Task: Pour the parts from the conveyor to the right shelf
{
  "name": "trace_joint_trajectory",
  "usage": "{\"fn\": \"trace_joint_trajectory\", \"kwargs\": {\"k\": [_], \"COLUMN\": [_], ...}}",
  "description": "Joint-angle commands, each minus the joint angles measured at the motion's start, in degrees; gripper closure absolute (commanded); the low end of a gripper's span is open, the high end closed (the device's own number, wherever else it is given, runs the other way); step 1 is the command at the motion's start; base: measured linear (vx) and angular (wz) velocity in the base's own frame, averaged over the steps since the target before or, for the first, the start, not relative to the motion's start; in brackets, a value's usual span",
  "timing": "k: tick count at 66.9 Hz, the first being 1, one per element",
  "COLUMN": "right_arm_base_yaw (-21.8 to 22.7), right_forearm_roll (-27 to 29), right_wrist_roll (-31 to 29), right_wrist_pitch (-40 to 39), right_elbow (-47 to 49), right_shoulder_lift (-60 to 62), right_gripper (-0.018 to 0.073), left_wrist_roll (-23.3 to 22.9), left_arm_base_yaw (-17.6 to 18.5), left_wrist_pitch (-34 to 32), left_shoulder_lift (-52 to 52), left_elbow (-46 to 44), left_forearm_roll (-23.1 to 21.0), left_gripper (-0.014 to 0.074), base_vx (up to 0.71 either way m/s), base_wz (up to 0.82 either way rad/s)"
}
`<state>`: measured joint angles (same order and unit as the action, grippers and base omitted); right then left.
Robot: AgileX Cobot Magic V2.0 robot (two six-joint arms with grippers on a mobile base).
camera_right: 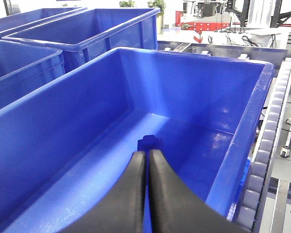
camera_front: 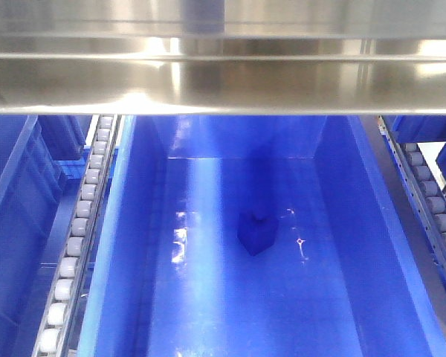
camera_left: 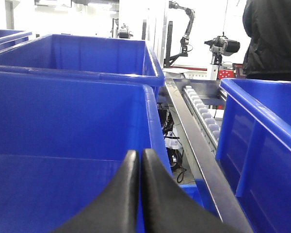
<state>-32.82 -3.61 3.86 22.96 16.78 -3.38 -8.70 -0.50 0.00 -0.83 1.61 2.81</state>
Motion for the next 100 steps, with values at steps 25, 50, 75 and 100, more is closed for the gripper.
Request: {"fn": "trace_joint_trajectory", "kwargs": {"k": [25, 50, 75, 100], "right_arm_base_yaw": [2.72, 31.56, 35.08, 35.08], "right_forearm_roll": [-0.56, 1.30, 0.71, -0.73], "right_wrist_roll": [-0.26, -0.26, -0.16, 0.20], "right_wrist_pitch": [-3.69, -17.96, -28.25, -28.76], "right_elbow": [1.13, -9.07, -19.46, -19.46], "right_shoulder_lift": [-0.72, 0.33, 4.53, 4.53], "right_gripper": [0.0568, 0.0568, 0.0568, 0.0568], "left_wrist_roll": [-0.39, -0.39, -0.39, -0.39], "left_arm_base_yaw": [0.12, 0.12, 0.12, 0.12], "left_wrist_pitch": [-4.52, -4.52, -4.52, -4.52], "left_shoulder_lift": [-0.60, -0.60, -0.60, -0.60], "left_elbow": [1.54, 1.54, 1.54, 1.54], "left_forearm_roll": [-0.51, -0.51, -0.51, -0.51], "left_gripper": [0.0603, 0.0603, 0.0603, 0.0603], "base_vx": [0.00, 0.00, 0.00, 0.00], "base_wz": [0.00, 0.00, 0.00, 0.00]}}
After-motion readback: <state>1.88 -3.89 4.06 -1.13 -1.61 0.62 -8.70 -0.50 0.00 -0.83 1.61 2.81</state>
